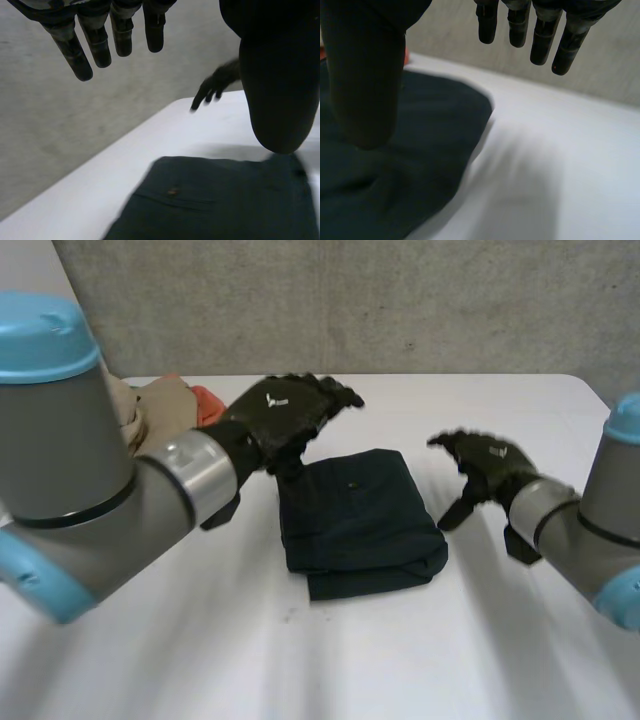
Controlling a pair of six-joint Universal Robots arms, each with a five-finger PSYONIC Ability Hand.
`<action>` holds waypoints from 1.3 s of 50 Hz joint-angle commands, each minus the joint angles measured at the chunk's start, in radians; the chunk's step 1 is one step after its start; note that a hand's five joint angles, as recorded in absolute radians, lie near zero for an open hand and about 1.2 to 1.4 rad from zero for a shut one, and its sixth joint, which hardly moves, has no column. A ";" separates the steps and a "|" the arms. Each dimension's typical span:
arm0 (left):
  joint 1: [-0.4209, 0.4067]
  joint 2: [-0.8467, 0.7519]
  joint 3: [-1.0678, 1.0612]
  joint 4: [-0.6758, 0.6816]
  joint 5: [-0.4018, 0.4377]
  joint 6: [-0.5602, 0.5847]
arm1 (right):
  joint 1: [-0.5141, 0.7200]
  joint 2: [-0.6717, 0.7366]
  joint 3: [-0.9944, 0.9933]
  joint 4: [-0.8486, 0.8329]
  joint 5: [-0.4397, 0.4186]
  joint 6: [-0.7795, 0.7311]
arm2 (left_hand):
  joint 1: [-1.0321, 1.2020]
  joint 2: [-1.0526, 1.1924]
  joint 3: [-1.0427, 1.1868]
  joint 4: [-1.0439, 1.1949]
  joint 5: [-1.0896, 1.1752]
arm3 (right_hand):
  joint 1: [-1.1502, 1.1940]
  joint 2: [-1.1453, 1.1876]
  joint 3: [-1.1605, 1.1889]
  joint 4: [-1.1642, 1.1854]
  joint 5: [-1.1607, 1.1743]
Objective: Fold the laundry.
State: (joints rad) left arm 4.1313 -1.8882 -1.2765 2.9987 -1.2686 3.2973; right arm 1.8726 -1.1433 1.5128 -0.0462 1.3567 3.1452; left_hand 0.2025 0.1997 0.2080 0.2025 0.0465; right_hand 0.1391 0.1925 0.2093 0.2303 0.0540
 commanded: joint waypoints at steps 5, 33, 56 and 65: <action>0.038 0.054 -0.141 0.005 0.155 -0.007 | -0.012 0.143 0.043 -0.018 -0.146 0.026 | 0.008 0.011 0.003 0.008 -0.010 | 0.035 -0.018 -0.035 -0.056 -0.054; 0.021 0.058 -0.141 0.005 0.155 -0.007 | 0.033 0.293 -0.216 -0.099 -0.085 0.114 | 0.011 0.014 0.006 0.011 -0.008 | 1.257 1.204 1.187 1.166 1.168; 0.014 0.074 -0.141 0.006 0.155 -0.007 | -0.312 0.651 -0.890 0.052 0.150 -0.073 | 0.008 0.011 0.003 0.008 -0.010 | 1.257 1.204 1.187 1.166 1.168; 0.006 0.072 -0.142 0.006 0.155 -0.007 | -0.429 0.869 -1.307 0.213 0.141 -0.183 | 0.008 0.011 0.003 0.008 -0.010 | 1.257 1.204 1.187 1.166 1.168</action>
State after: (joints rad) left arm 4.1438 -1.8145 -1.4179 3.0051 -1.1137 3.2904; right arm 1.4991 -0.3793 0.4038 0.1000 1.5074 3.0290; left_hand 0.2025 0.1998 0.2080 0.2025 0.0465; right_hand 0.9298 1.1405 1.0980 1.1861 0.8950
